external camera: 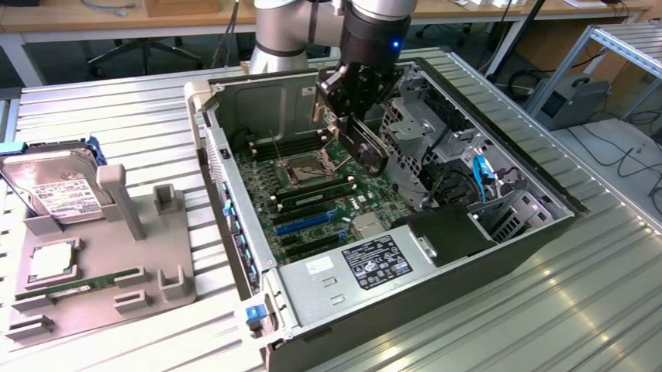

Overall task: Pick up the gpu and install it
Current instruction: 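Insert the gpu into the slot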

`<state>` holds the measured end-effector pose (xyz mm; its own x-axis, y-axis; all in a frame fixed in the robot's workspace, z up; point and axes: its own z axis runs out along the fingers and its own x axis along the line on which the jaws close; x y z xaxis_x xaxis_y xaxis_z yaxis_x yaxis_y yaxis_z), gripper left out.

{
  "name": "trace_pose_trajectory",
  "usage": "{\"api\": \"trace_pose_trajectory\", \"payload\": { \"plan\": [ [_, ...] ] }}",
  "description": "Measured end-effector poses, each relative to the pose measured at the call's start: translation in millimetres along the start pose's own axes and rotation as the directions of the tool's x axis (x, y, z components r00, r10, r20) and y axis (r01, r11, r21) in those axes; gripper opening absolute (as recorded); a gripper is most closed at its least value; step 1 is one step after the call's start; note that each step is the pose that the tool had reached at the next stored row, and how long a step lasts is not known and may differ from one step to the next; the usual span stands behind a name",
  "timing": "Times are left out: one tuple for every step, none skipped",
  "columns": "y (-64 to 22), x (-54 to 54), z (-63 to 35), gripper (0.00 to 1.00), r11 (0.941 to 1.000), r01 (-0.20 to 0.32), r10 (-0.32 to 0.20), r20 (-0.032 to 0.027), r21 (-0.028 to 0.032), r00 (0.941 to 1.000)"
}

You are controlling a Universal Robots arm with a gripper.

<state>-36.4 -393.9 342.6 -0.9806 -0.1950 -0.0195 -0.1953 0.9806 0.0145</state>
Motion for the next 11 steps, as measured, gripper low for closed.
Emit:
{"api": "trace_pose_trajectory", "payload": {
  "plan": [
    [0.0,0.0,0.0,0.27,1.0000,0.004,-0.004,-0.0001,-0.0001,1.0000],
    [0.0,0.0,0.0,0.27,1.0000,0.009,-0.009,-0.0002,-0.0002,1.0000],
    [0.0,0.0,0.0,0.27,0.9999,0.013,-0.013,-0.0002,-0.0002,0.9999],
    [0.0,0.0,0.0,0.27,0.9999,0.016,-0.016,-0.0003,-0.0003,0.9999],
    [0.0,0.0,0.1,0.27,0.9997,0.023,-0.023,-0.0003,-0.0005,0.9997],
    [0.0,0.0,0.1,0.27,0.9996,0.027,-0.027,-0.0004,-0.0005,0.9996],
    [0.0,0.0,0.0,0.27,0.9995,0.030,-0.030,-0.0005,-0.0006,0.9995],
    [0.0,0.0,0.1,0.27,0.9994,0.035,-0.035,-0.0005,-0.0007,0.9994],
    [0.0,0.0,0.1,0.27,0.9993,0.039,-0.039,-0.0006,-0.0007,0.9993],
    [0.0,0.0,0.1,0.27,0.9990,0.044,-0.044,-0.0006,-0.0009,0.9990],
    [0.0,0.0,0.2,0.27,0.9989,0.048,-0.048,-0.0006,-0.0010,0.9989]
  ]
}}
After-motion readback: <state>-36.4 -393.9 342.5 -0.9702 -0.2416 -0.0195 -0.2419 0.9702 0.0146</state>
